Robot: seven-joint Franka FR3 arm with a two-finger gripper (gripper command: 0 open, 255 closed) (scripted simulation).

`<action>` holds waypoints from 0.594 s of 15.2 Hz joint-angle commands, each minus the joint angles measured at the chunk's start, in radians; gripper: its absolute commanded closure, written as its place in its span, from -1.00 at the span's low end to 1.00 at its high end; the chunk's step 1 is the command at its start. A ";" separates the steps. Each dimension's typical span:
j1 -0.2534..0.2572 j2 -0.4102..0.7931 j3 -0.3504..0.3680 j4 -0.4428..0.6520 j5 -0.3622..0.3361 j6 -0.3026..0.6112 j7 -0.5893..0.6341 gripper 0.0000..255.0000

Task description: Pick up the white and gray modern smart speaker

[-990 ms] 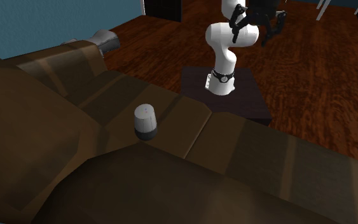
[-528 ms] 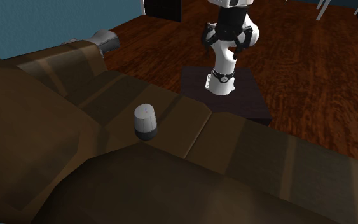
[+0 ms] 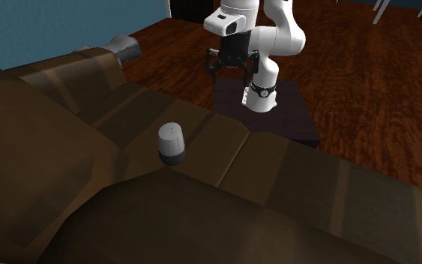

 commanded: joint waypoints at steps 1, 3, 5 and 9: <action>-0.004 0.056 -0.053 0.012 -0.011 0.051 -0.059 -1.00; -0.004 0.110 -0.103 0.027 -0.014 0.097 -0.115 -1.00; -0.002 0.171 -0.153 0.047 -0.008 0.141 -0.174 -1.00; 0.013 0.311 -0.254 0.104 0.035 0.226 -0.306 -1.00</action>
